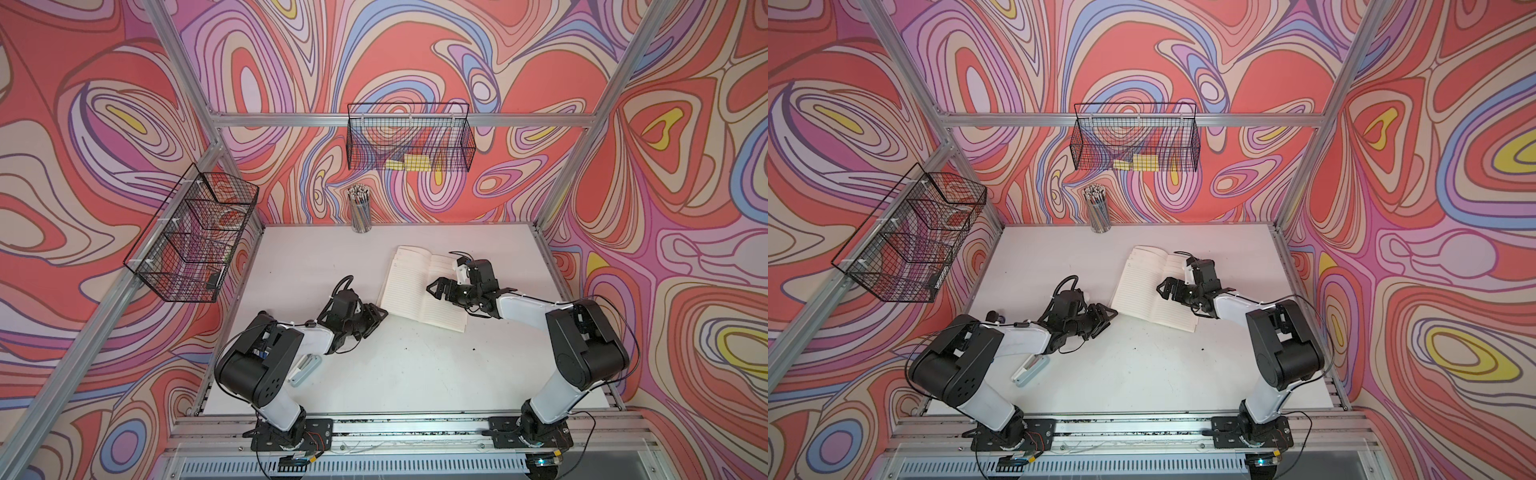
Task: Close the notebook
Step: Close the notebook at the center of the board.
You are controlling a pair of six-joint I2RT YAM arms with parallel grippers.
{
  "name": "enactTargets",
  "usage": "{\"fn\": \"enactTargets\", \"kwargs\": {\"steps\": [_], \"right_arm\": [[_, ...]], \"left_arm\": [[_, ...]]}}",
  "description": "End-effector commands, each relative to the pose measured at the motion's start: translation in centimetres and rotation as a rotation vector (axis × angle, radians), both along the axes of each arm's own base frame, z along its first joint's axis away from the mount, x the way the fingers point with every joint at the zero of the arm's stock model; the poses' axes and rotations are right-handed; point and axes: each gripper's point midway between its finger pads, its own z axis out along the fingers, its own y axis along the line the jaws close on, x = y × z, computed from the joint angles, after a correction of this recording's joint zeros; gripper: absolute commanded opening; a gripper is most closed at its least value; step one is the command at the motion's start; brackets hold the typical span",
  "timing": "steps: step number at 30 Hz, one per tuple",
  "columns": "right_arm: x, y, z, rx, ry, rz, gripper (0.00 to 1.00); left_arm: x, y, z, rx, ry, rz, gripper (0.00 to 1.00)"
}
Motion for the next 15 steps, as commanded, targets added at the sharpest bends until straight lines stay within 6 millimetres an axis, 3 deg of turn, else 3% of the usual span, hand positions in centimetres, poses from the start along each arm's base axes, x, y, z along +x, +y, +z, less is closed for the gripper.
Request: {"fn": "enactTargets", "kwargs": {"steps": [1,15], "right_arm": [[-0.5,0.2,-0.5,-0.005,0.002,0.021,0.98],[-0.7,0.2,-0.9,-0.004,0.012,0.029,0.98]], "left_arm": [[1.5,-0.3,1.7,-0.097,-0.08,0.096,0.54],[1.3,-1.6,3.6,-0.126,-0.115,0.089,0.51]]}}
